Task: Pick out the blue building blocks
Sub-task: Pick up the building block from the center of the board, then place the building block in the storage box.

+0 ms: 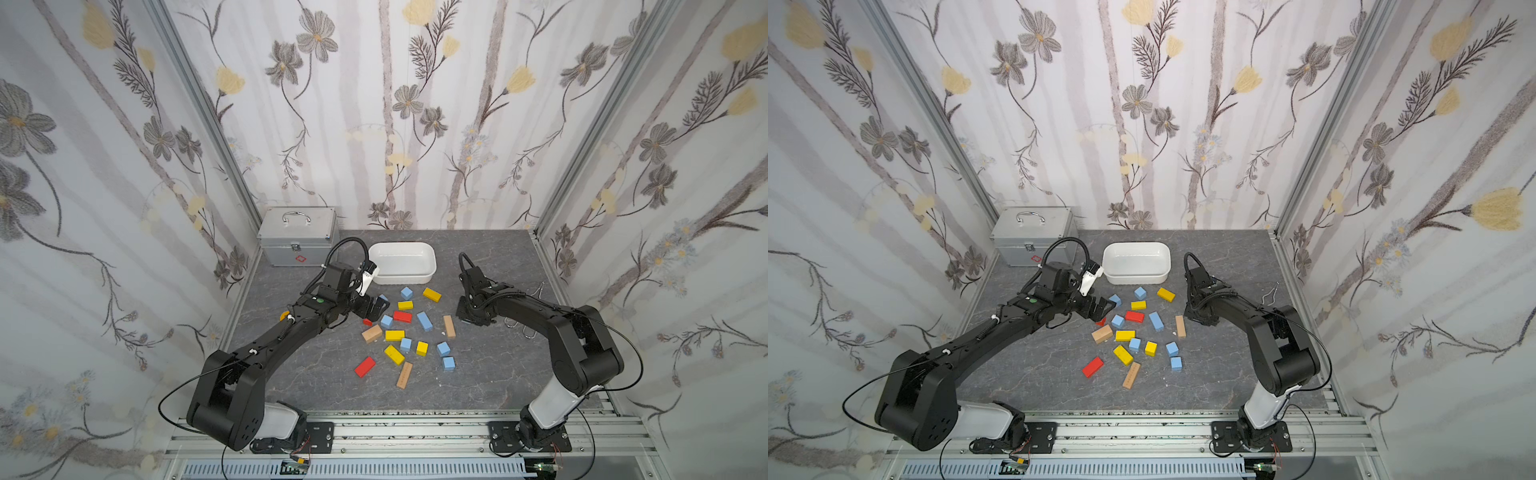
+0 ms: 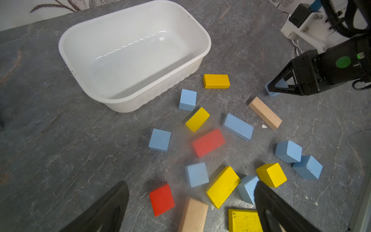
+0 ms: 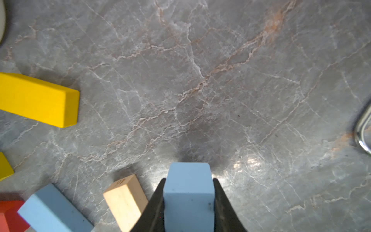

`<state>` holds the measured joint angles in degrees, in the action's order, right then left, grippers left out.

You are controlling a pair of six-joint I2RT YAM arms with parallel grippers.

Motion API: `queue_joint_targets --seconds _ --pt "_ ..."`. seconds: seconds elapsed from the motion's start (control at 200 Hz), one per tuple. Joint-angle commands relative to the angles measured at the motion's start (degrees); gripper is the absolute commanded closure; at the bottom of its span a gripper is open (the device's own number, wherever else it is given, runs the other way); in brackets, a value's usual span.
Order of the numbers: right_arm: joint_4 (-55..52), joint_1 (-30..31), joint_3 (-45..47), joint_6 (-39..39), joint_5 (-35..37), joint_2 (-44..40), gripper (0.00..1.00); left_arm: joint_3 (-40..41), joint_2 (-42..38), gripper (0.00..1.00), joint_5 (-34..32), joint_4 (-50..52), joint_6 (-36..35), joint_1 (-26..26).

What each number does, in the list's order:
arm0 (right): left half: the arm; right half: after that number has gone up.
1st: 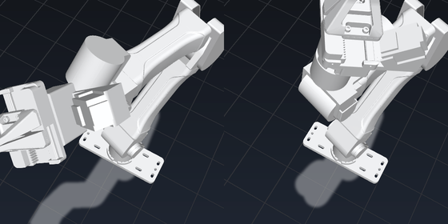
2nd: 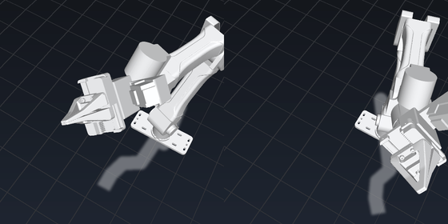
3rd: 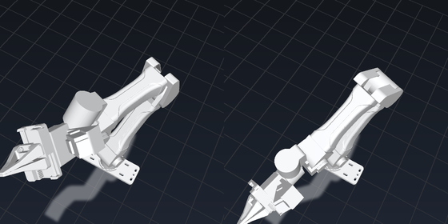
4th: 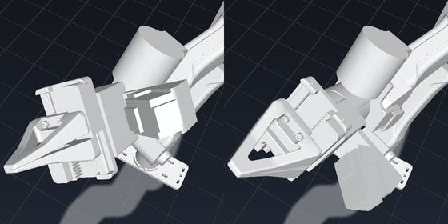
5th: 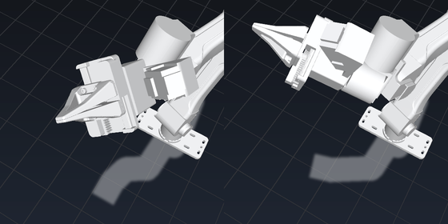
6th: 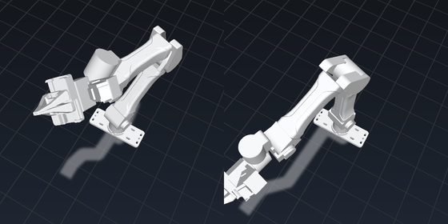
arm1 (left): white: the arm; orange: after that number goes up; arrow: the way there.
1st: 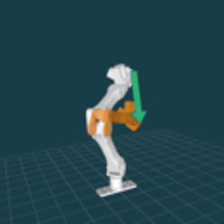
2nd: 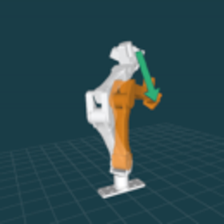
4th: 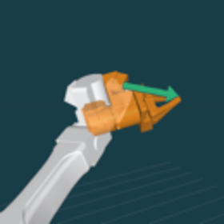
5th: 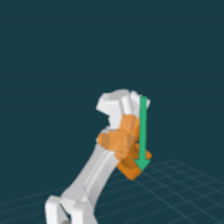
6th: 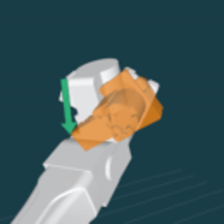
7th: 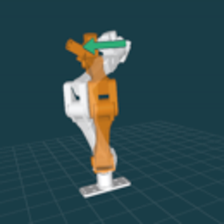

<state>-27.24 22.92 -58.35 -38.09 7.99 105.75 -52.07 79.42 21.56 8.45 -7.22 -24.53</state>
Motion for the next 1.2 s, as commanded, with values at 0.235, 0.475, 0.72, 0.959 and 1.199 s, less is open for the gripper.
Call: queue_joint_targets --seconds 0.235,0.475,0.72,0.959,1.199 --pt "-1.9 0.0 -6.6 6.1 1.3 -4.8 1.00 -5.0 0.3 0.00 -3.0 -0.6 5.0 1.3" --pt "-5.3 0.0 -16.6 12.0 1.2 -6.0 1.00 -10.6 3.1 0.00 -4.9 0.3 6.3 3.3" --pt "-8.4 0.4 -29.6 17.1 -2.4 -0.8 1.00 -13.1 4.7 0.00 -5.7 0.8 8.3 7.3" --pt "-10.8 2.0 -42.8 19.7 -5.6 9.2 1.00 -10.5 4.5 0.00 -5.3 -0.6 9.2 10.2" --pt "-11.9 3.2 -54.8 20.7 -9.2 19.9 1.00 -6.7 4.9 0.00 -5.7 -3.0 9.7 10.8"
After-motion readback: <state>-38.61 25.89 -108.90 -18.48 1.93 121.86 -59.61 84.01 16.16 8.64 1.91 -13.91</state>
